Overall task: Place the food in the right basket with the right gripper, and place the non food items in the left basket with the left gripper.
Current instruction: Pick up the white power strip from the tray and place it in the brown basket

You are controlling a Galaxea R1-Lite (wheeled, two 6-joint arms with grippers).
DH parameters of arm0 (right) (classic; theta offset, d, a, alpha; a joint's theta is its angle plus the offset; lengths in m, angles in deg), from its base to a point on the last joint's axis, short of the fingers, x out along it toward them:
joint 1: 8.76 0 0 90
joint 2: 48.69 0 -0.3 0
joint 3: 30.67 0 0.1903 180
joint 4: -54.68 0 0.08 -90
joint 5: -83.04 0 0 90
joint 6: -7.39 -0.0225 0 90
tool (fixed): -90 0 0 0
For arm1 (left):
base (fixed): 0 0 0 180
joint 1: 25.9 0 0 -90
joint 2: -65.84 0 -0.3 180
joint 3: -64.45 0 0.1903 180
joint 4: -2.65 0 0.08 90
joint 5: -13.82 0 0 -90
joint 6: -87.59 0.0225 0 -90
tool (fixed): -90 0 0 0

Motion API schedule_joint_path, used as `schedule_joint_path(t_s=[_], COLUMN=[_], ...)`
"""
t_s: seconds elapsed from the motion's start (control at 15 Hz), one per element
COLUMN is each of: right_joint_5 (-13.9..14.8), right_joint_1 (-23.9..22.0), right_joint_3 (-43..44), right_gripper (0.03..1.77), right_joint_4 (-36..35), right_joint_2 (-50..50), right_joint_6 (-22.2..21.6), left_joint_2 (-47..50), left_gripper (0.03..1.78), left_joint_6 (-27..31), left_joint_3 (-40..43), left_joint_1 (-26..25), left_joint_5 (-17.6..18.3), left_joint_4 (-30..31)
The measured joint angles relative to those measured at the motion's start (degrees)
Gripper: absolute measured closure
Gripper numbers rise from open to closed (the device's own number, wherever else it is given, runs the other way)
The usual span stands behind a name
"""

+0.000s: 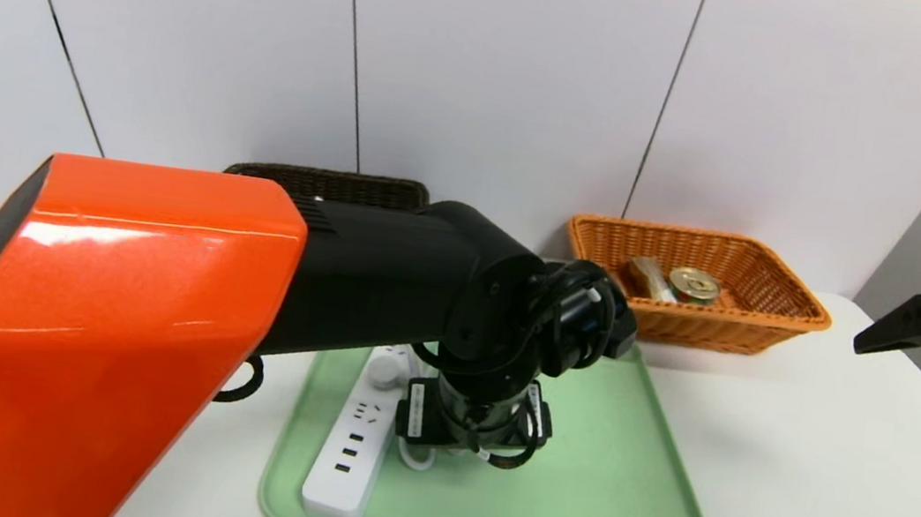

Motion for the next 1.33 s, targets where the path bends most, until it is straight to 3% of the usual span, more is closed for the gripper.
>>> schedule_joint_path(t_s=[1.33], right_joint_5=[0.0], right_joint_1=[-0.1], right_joint_3=[-0.5], right_gripper=[0.09], right_joint_4=[-0.2], right_joint_2=[0.1], right_joint_6=[0.4], left_joint_2=[-1.4], left_gripper=[0.12], left_joint_6=[1.5], left_joint_3=[0.0], left_joint_1=[0.9], left_joint_5=[-0.2], left_joint_4=[0.6])
